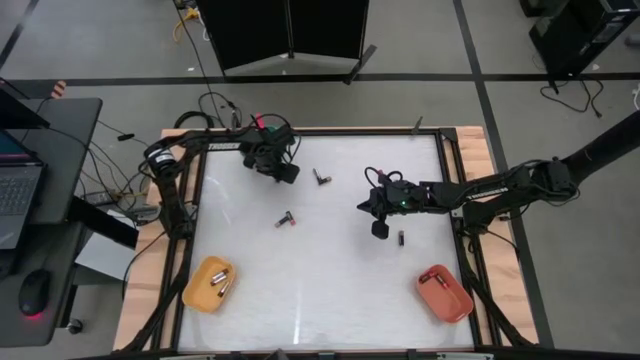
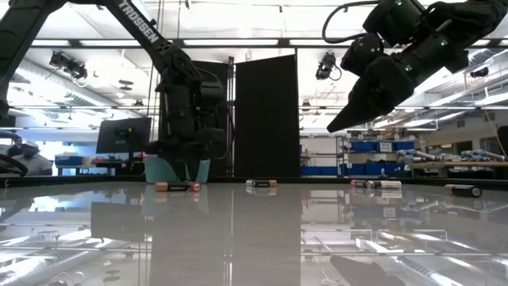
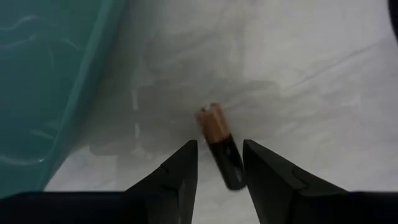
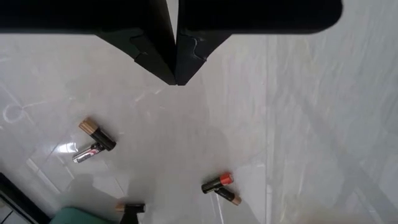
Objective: Sort batteries
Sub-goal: Put the brown battery into the green bin
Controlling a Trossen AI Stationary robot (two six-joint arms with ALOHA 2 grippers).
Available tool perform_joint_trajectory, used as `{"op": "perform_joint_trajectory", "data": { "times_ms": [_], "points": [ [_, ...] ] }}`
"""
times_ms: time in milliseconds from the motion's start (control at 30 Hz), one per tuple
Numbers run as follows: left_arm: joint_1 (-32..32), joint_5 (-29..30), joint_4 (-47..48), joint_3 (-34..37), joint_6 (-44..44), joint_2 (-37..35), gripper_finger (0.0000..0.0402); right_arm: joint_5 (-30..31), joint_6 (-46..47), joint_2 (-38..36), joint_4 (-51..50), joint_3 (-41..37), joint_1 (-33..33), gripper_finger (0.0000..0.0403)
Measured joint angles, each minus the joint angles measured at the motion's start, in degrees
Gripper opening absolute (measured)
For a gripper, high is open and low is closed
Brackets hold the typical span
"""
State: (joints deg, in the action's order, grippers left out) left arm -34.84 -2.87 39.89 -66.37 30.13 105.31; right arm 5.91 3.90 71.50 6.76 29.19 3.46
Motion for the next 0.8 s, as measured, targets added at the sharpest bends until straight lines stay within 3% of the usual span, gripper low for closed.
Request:
{"op": "perform_joint_trajectory", "data": {
  "times_ms": [367, 667, 800],
  "points": [
    [0.66, 0.02, 0.60, -0.16, -3.01, 2.81, 0.0133, 0.00, -0.01, -0.02, 0.00, 0.00, 0.00, 0.0019],
    [1.93, 2.79, 1.38, -0.52, -9.78, 0.93, 0.0043, 0.39, -0.04, -0.02, 0.00, 0.00, 0.02, 0.0016],
    [3.55, 2.23, 2.87, -3.23, -12.52, 1.02, 0.0043, 0.48, -0.02, -0.02, 0.00, 0.00, 0.02, 0.0018]
  ]
}}
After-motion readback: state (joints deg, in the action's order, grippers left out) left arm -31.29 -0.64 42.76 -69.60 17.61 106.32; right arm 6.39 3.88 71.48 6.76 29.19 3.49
